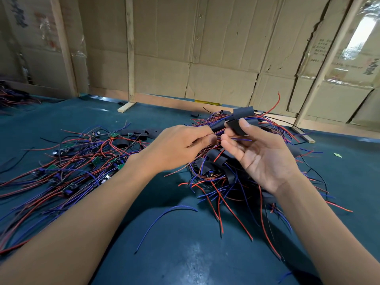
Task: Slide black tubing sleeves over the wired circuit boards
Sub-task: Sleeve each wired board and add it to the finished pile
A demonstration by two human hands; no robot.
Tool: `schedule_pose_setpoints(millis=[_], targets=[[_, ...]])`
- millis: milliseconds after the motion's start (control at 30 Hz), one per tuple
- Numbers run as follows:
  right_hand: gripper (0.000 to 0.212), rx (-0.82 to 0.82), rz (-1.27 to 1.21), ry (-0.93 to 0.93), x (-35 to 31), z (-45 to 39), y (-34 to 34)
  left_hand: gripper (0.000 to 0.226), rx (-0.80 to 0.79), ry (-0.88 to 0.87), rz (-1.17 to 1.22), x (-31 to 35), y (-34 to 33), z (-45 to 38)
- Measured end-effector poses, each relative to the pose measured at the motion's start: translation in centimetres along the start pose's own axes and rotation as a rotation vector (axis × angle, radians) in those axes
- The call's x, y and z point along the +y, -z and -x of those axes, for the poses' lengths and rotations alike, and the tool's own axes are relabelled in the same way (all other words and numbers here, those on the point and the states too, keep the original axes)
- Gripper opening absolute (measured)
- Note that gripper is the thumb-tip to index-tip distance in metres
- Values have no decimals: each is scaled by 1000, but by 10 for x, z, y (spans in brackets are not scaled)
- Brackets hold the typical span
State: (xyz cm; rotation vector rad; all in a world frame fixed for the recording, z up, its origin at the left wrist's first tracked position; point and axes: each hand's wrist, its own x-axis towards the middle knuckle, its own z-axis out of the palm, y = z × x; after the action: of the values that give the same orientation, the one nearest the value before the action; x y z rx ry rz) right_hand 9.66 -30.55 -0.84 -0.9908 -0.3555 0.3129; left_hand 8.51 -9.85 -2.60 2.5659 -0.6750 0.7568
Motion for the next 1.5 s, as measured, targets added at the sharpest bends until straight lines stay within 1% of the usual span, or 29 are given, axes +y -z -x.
schedule_pose_setpoints(millis=[67, 133, 200, 267, 333, 367, 500, 600, 667, 767, 900, 1000, 1133, 1233, 1500], targets=[[17, 6, -8, 12, -2, 0, 1, 19, -19, 21, 21, -5, 3, 0], [17, 9, -1, 16, -2, 0, 2, 18, -43, 4, 141, -7, 4, 0], [17, 12, 5, 13, -1, 0, 2, 18, -63, -12, 196, -7, 2, -1], [16, 16, 7, 11, -1, 0, 2, 24, -65, 1, 227, -6, -2, -1], [16, 14, 9, 8, 0, 0, 2, 34, -31, 17, 285, -2, -5, -1], [15, 11, 13, 5, 0, 0, 2, 34, -4, 14, 312, 0, -6, -1], [14, -6, 60, 10, 2, 0, 2, 16, 69, 10, 398, 9, -6, -5], [15, -9, 99, 29, 2, 0, 4, 12, 118, 36, 434, 10, -6, -7], [17, 6, 111, 56, 1, 0, 5, 9, 154, 97, 474, 8, -5, -7], [17, 36, 136, 114, 0, -2, 6, 10, 207, 179, 605, 4, 0, -6], [17, 59, 152, 159, 1, -2, 6, 9, 271, 175, 754, -1, 8, -6], [22, 27, 173, 169, 4, -3, 6, 6, 266, 172, 794, -2, 8, -7], [38, 8, 228, 192, 8, -2, 4, 6, 229, 176, 833, 0, 5, -6], [43, 8, 257, 209, 9, -2, 3, 5, 233, 200, 842, 3, 4, -6], [41, 17, 266, 220, 12, -2, 1, 3, 186, 186, 810, 1, 6, -6]])
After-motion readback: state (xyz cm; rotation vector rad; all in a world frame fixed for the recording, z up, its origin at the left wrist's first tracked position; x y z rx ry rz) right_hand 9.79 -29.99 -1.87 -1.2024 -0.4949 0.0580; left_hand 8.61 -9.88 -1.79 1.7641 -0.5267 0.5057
